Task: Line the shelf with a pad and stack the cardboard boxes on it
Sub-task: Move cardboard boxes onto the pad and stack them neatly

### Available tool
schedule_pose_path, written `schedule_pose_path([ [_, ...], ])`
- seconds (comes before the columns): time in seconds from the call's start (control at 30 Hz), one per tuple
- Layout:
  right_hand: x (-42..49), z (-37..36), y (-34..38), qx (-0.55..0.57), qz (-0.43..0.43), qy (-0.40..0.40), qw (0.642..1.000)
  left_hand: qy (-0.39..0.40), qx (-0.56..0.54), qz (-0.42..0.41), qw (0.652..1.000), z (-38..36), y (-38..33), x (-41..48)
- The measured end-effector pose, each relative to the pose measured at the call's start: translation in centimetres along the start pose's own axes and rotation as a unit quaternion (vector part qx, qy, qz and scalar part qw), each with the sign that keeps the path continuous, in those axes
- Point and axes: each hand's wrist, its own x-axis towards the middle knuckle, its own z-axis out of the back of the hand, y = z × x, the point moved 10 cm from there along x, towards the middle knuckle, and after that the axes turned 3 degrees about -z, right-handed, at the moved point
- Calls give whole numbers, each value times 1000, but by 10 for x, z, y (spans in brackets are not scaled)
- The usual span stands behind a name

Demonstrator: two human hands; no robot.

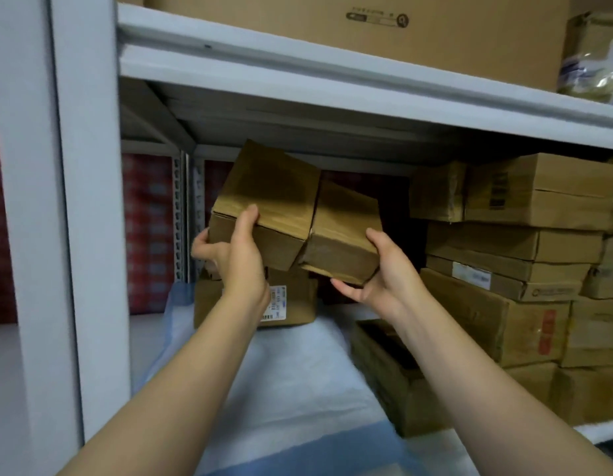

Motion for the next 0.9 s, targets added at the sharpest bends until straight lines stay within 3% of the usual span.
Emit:
schedule_pose_path([
  [0.17, 51, -18, 23, -42, 21, 18, 999, -40, 58, -18, 997, -13, -2, 20],
  [0.3, 87, -40, 29, -32, 25, 61, 997, -88, 174, -15, 981, -15, -6, 39],
  [0.5, 114, -66, 34, -242, 94, 63, 964, -54, 247, -69, 965, -21, -18, 77],
  [0.7, 155, -73, 31, -278, 97, 62, 954, -24, 275, -49, 960, -27, -12, 110],
  [0.9, 168, -72, 4, -299, 27, 87, 950, -24, 244, -3, 970, -5, 12, 125],
])
